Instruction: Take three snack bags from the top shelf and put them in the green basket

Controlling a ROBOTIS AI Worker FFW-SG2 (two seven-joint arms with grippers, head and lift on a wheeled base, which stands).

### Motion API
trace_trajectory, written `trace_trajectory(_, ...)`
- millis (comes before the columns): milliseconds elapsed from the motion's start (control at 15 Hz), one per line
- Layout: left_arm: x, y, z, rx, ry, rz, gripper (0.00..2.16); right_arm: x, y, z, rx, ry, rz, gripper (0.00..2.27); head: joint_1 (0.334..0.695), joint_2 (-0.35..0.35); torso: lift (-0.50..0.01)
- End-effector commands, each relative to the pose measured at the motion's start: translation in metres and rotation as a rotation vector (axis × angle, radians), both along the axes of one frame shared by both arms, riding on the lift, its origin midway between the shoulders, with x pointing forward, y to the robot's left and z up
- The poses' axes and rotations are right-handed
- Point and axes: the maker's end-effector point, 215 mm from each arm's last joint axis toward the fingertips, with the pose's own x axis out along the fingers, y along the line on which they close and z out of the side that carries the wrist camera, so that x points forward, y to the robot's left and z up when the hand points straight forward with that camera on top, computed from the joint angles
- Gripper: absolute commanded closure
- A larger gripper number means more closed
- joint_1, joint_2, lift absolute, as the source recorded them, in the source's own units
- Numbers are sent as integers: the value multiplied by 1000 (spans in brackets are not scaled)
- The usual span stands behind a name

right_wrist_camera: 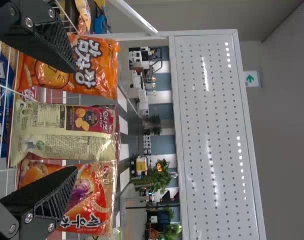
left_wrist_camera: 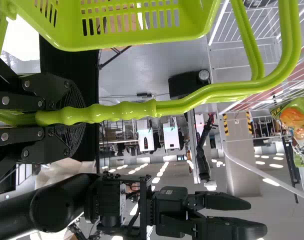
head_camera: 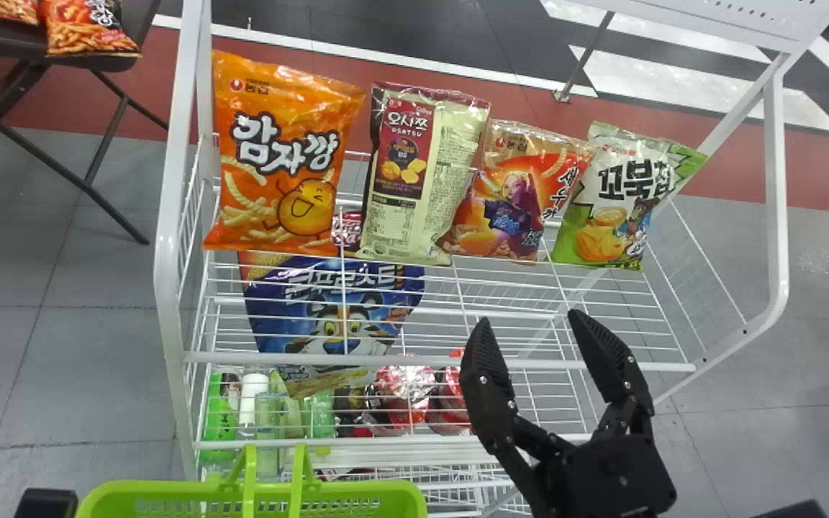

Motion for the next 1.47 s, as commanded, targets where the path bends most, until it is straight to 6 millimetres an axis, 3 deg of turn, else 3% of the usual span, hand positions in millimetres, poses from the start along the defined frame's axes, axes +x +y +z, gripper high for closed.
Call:
trace_trajectory(0, -1, 0, 0, 1, 4, -4, 1544, 1, 1, -1, -5, 0, 1, 130, 695, -350, -28)
trace_trajectory(200, -1, 1, 1, -3, 3, -4, 1544, 7, 2, -6, -5, 8, 8, 130, 695, -350, -28)
trace_trajectory(267, -2, 0, 2, -8, 3, -6, 1544, 18, 5, -18, -11, 42, 14, 130, 695, -350, -28)
trace_trajectory(333, -3, 0, 3, -10, 2, -9, 1544, 34, 10, -28, -9, 69, 24, 130, 695, -350, -28)
trace_trajectory(733, -1, 2, -2, 7, 1, -10, 1544, 141, 82, -65, -71, 227, 102, 144, 695, -350, -28)
trace_trajectory(933, -1, 1, -3, 4, 6, -10, 1544, 193, 109, -70, -47, 244, 156, 144, 695, -267, -28)
trace_trajectory(1067, -3, -2, -6, -2, 18, -18, 1544, 223, 119, -76, -19, 268, 183, 144, 695, -225, -28)
trace_trajectory(1400, 3, -2, -9, -4, 21, -23, 1544, 271, 140, -78, 51, 284, 274, 147, 695, -161, -28)
